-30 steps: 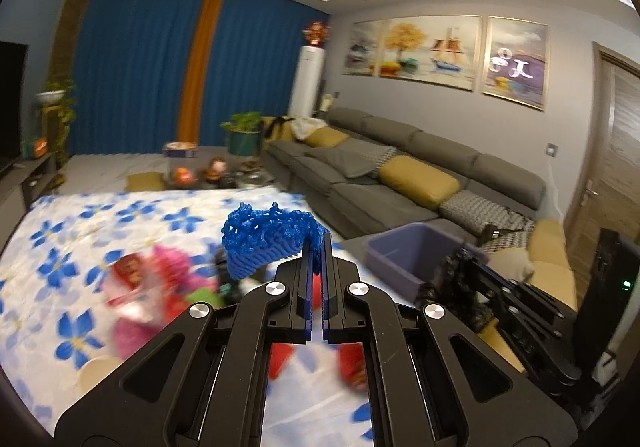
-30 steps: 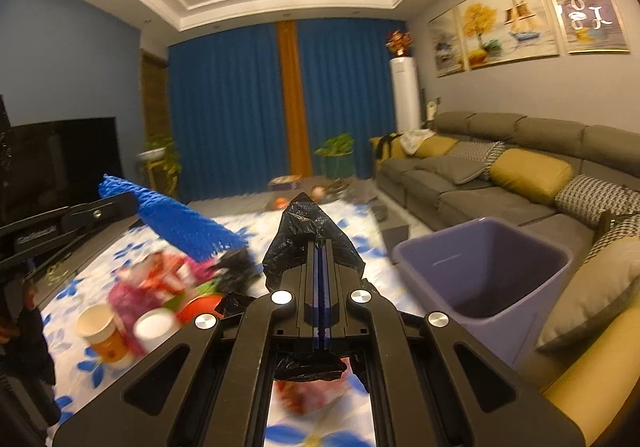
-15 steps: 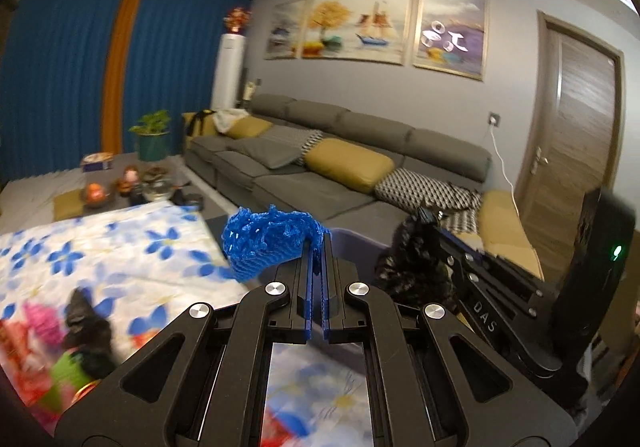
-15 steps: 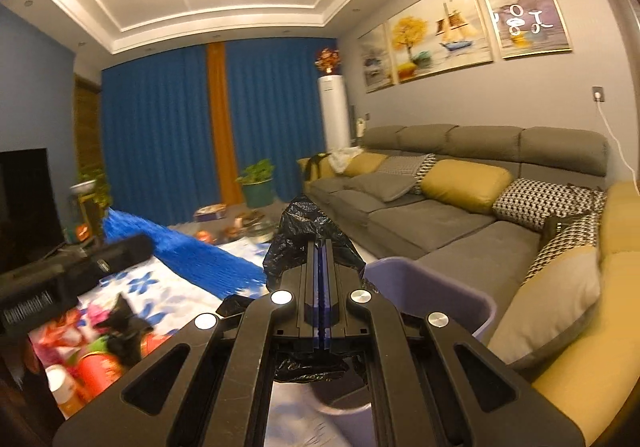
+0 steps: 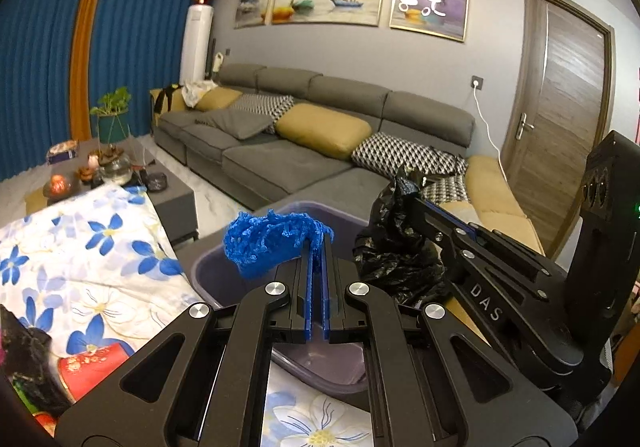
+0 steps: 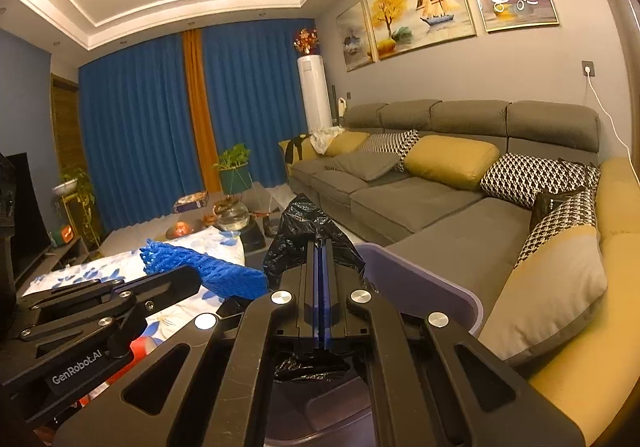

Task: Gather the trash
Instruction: 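Carry the blue net and black bag in both tools over the grey bin, then open both tools to drop the net and bag into the bin, return to table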

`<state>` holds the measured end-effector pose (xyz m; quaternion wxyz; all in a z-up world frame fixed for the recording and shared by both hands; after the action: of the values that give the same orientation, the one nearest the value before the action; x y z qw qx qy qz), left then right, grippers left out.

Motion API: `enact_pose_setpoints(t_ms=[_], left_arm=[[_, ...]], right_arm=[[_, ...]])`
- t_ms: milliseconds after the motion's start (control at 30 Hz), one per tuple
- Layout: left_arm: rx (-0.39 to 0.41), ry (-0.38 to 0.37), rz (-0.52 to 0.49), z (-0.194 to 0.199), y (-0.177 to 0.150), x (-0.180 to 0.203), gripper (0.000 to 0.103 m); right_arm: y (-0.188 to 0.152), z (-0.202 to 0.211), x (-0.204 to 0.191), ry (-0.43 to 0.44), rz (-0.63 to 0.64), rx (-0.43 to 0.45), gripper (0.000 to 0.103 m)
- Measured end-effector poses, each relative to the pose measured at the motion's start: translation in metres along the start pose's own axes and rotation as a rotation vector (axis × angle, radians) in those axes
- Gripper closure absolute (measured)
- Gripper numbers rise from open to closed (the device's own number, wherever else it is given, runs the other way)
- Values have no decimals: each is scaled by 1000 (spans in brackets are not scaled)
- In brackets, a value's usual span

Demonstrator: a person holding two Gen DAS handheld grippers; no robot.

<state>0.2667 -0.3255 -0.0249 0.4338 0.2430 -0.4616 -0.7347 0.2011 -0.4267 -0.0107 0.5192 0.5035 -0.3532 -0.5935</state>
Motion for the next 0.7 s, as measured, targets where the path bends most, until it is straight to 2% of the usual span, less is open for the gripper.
enact_pose_setpoints(t_ms=[300, 700], left_arm=[[-65, 3, 13, -28, -8, -1, 100], [-107, -11, -15, -40, -16, 9, 100]], right_arm=[[-9, -13, 8, -4, -25, -44, 100], [-16, -25, 18, -18, -45, -90, 100]])
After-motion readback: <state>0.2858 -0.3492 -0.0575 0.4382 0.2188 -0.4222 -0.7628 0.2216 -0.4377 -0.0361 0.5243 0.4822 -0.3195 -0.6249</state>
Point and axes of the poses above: each gripper's, at about its wrist camera, not at the fingertips, and z roughly against the way its jaws point, x to its right, y to its top, the point moved 6 cm from there along -z, roughly the way its jaws point, and after that the axes turned 15 degrees about y, right-handed, at the moved point
